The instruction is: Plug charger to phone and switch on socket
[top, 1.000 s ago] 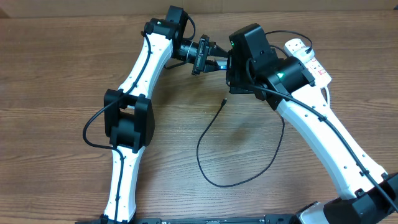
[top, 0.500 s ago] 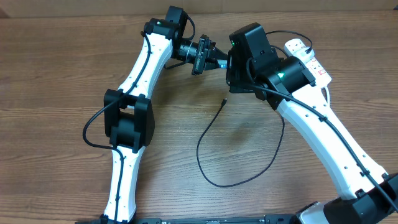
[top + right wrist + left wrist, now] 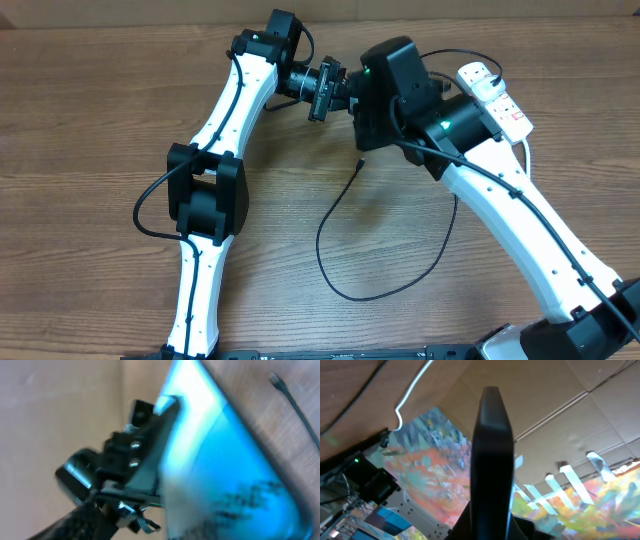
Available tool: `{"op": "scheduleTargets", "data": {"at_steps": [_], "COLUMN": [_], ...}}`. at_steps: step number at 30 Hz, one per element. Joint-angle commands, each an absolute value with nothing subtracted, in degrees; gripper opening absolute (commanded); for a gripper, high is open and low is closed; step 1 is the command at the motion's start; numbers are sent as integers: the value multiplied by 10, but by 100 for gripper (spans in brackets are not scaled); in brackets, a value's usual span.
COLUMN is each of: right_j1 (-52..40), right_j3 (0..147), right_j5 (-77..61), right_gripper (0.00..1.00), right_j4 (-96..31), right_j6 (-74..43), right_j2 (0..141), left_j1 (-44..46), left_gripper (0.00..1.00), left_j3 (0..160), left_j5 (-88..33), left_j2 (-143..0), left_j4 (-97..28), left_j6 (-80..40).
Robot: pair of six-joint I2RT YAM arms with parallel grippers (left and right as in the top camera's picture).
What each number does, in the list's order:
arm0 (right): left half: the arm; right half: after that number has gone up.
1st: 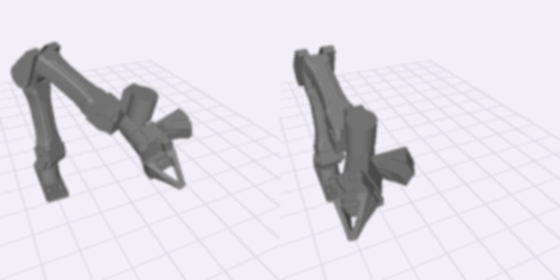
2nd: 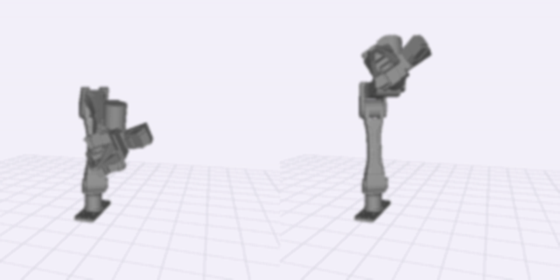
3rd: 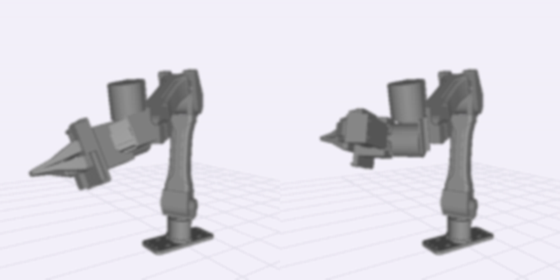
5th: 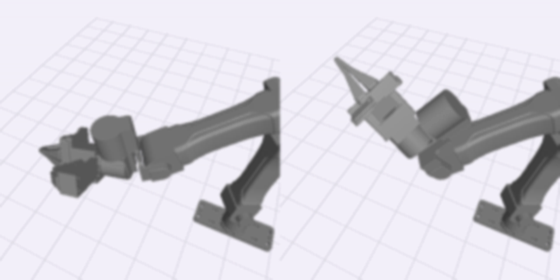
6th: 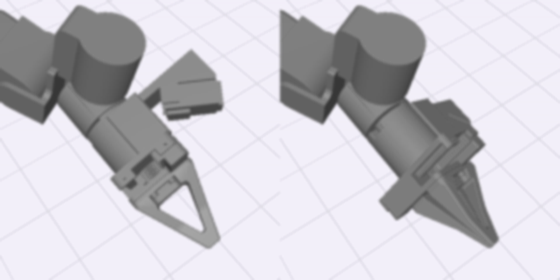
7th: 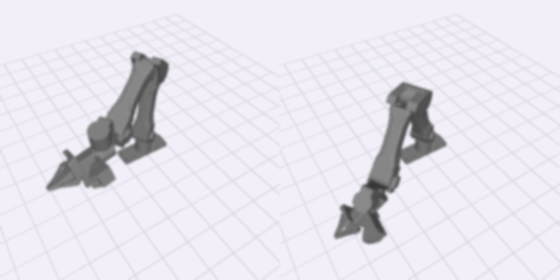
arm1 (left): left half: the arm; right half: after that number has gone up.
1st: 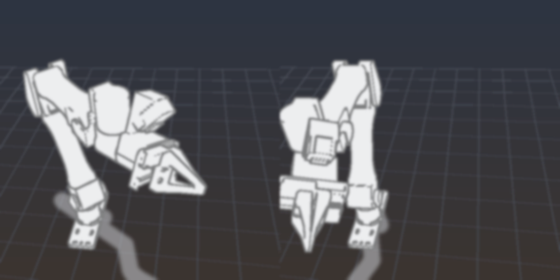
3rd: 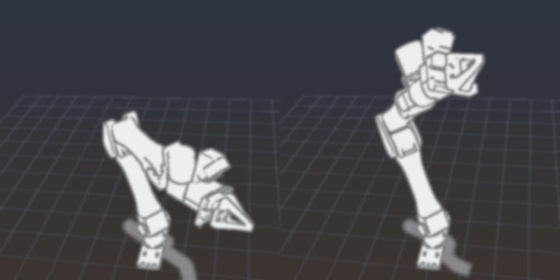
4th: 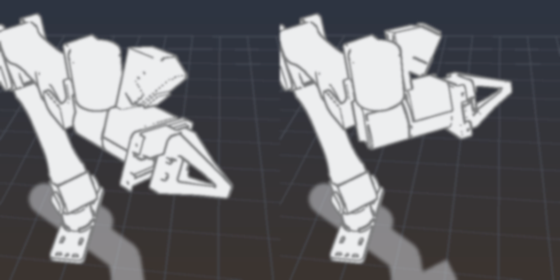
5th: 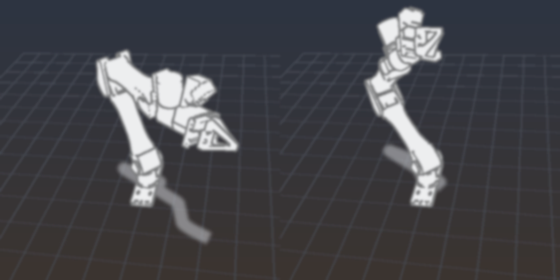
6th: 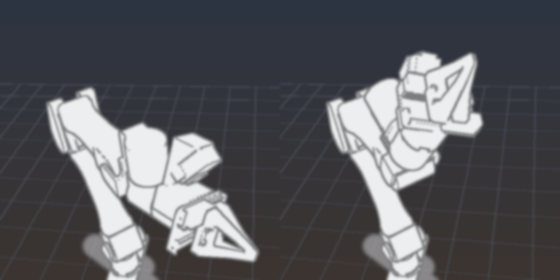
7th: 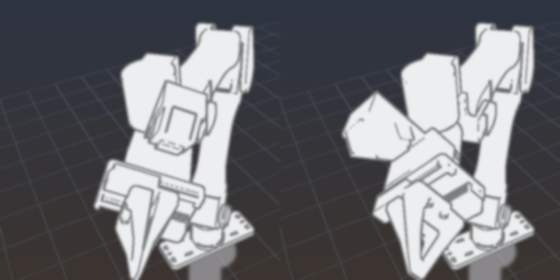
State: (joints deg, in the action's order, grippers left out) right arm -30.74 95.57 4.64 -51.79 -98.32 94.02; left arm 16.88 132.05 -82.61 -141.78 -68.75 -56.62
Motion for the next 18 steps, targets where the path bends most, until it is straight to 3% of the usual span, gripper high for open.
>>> {"op": "scheduleTargets", "data": {"at_steps": [1, 6, 7, 9, 18], "right_j1": [-281, -244, -237, -226, -218], "right_j3": [976, 976, 976, 976, 959], "right_j5": [50, 50, 50, 50, 50], "right_gripper": [75, 75, 79, 100, 100], "right_j4": [-510, -513, -519, -542, -640], "right_j6": [-776, -510, -444, -361, -342], "right_j2": [901, 837, 823, 802, 828], "left_j1": [165, 145, 140, 134, 141], "left_gripper": [4, 4, 4, 4, 4], "left_j3": [1330, 1330, 1330, 1330, 1330], "left_j5": [-790, -627, -604, -589, -568], "left_j2": [-1419, -1419, -1419, -1419, -1382], "left_j4": [-685, -685, -688, -696, -713], "left_j6": [-536, -456, -419, -330, -105]}}
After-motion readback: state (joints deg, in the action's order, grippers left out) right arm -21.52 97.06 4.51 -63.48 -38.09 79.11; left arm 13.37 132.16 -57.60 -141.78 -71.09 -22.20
